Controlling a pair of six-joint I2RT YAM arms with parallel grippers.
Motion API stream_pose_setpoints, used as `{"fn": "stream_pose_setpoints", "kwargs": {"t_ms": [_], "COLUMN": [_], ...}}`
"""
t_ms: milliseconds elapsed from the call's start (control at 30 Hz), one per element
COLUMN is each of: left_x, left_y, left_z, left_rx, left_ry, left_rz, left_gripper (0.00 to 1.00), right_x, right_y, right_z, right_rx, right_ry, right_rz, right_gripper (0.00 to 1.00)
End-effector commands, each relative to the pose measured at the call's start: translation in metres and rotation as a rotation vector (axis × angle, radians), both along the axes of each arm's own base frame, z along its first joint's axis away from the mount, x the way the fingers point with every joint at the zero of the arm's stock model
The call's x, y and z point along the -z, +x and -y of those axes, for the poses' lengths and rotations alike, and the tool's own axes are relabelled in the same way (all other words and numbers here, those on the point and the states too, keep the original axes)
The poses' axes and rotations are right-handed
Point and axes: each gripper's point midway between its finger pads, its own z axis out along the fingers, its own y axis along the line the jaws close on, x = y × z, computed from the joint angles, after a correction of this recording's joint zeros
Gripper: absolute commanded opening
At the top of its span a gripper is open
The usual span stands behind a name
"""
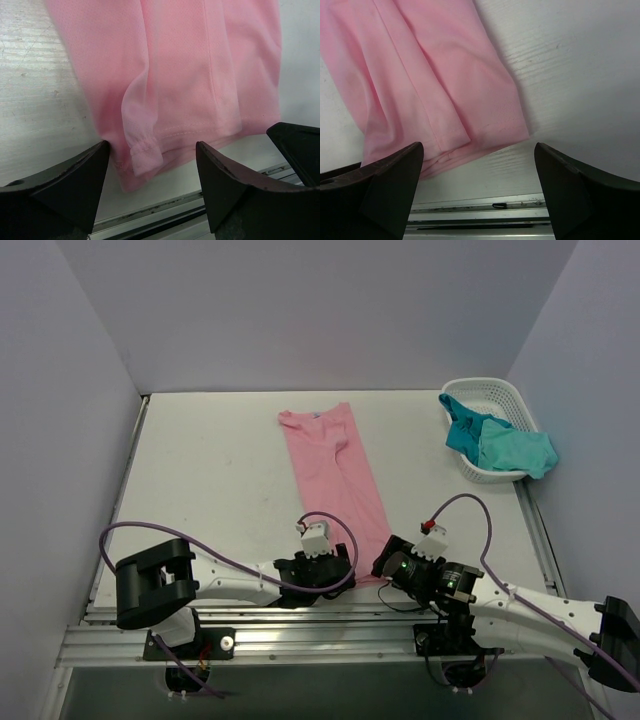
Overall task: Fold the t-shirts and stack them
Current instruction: Fold the tshirt
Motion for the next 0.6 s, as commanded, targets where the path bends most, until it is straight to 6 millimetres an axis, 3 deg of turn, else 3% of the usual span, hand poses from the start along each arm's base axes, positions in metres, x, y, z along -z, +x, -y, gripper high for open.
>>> {"fn": "stream_pose_setpoints", "kwargs": {"t_ms": [0,33,67,133,167,200,267,400,567], "left_x": [0.019,0.019,0.02,0.021,0.024,0.026,0.032,0.042,0.046], "left_y": [-0.011,-0.011,-0.011,-0.011,-0.011,-0.011,-0.011,-0.013,-0.013], "left_z": [-0.006,-0.006,-0.007,-0.007,-0.007,-0.007,-0.007,-0.005,-0.003], "left_rx": [0.025,0.03,0.03,0.034,0.036,0.035,0.036,0.044,0.044], "left_ry": [0.052,0.05,0.051,0.05,0.053,0.057,0.068,0.066,0.049], "left_rz": [-0.054,-0.051,-0.049,-0.045,-0.044,-0.046,-0.05,-0.063,-0.058], "left_gripper": [0.79,0.74,0.69,0.5,0.32,0.21,0.08,0.03,0.02], "right_x": [0.002,0.002,0.003,0.006,0.006,0.006,0.006,0.007,0.008], "right_y": [0.001,0.002,0.002,0.001,0.001,0.001,0.0,0.0,0.0], "right_z": [0.001,-0.001,-0.002,-0.003,-0.004,-0.004,-0.004,-0.004,-0.003], "right_rx": [0.011,0.006,0.004,-0.002,-0.001,0.0,-0.002,0.001,0.0], "right_ry": [-0.013,-0.005,-0.001,0.004,0.006,0.006,0.004,0.002,-0.002], "right_rz": [0.009,0.01,0.01,0.004,0.004,0.002,0.001,-0.003,-0.005], "right_gripper": [0.84,0.76,0.74,0.73,0.72,0.72,0.72,0.72,0.72]}}
